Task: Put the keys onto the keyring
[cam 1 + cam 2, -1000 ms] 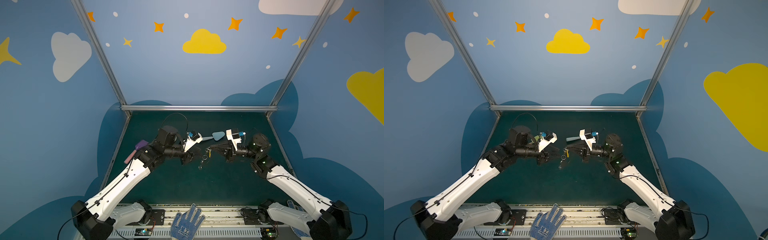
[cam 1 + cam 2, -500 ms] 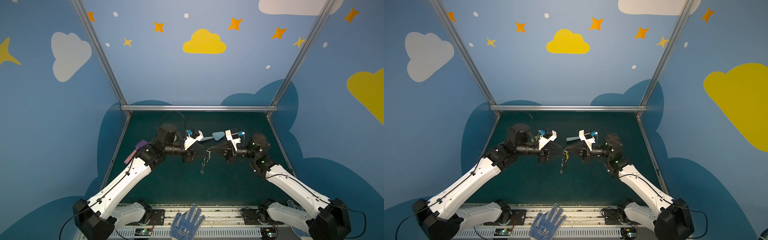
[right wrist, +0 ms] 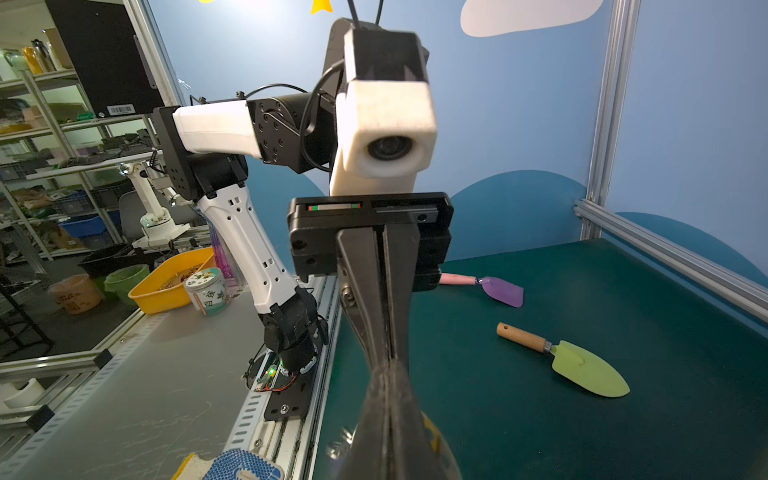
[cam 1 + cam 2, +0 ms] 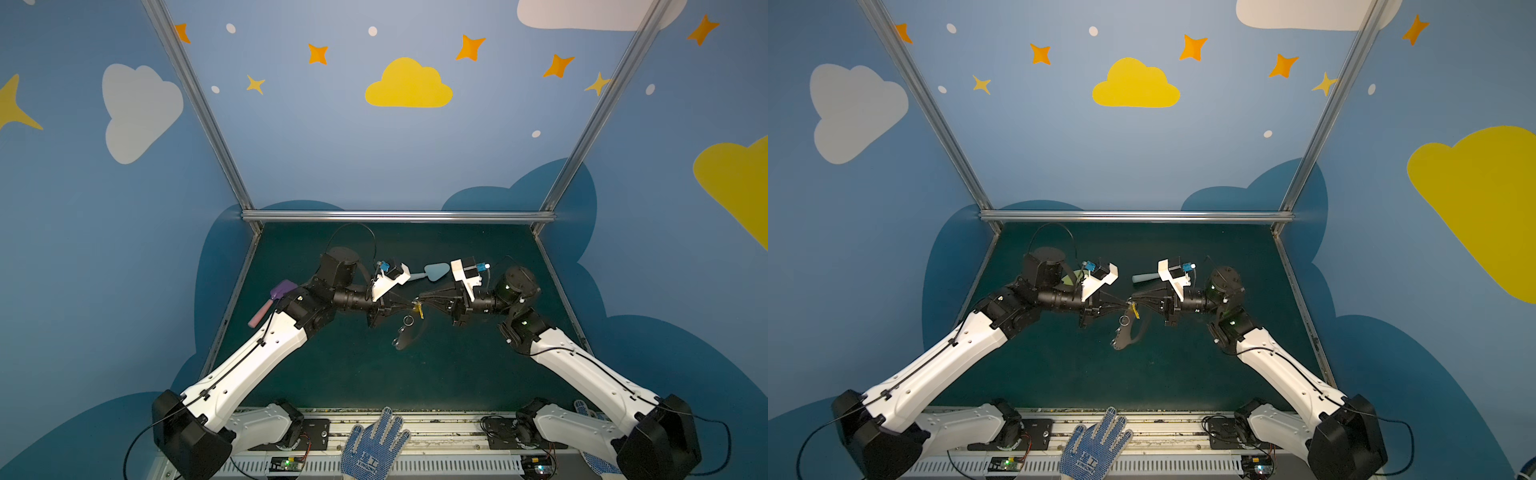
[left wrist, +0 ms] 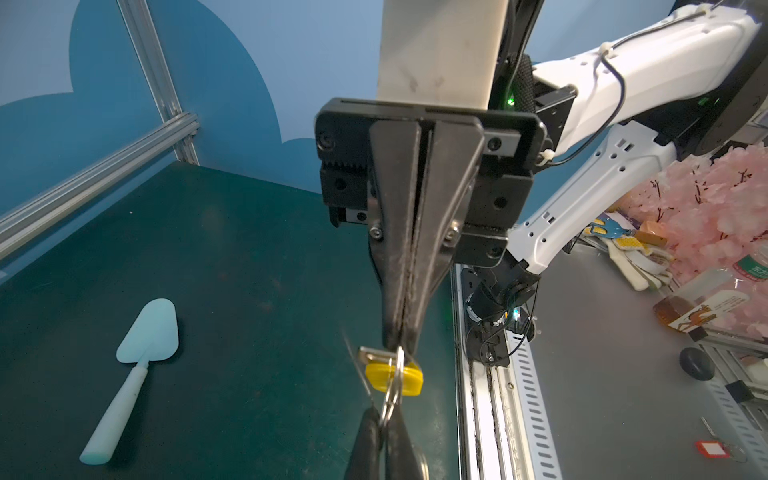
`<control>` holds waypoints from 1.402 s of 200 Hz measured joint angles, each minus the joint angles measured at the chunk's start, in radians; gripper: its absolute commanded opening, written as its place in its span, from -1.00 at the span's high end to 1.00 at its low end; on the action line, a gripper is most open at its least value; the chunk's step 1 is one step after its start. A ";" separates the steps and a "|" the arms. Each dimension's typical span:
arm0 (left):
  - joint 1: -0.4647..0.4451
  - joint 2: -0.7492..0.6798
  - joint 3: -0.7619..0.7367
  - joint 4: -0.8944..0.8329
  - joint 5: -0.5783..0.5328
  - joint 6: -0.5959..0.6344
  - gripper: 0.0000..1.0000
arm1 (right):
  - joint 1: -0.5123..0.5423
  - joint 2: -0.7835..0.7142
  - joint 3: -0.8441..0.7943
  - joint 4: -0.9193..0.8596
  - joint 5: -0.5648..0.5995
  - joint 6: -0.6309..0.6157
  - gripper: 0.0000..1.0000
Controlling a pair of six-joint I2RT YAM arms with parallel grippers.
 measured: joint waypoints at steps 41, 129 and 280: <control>0.000 0.001 0.000 0.003 0.008 -0.013 0.92 | 0.003 0.014 -0.071 0.193 0.035 0.115 1.00; -0.013 0.024 0.028 -0.075 -0.090 0.001 0.92 | 0.033 -0.072 -0.096 0.051 0.210 0.047 0.11; -0.012 0.093 0.114 -0.315 -0.105 0.106 0.92 | 0.017 -0.024 0.137 -0.617 0.130 -0.331 0.06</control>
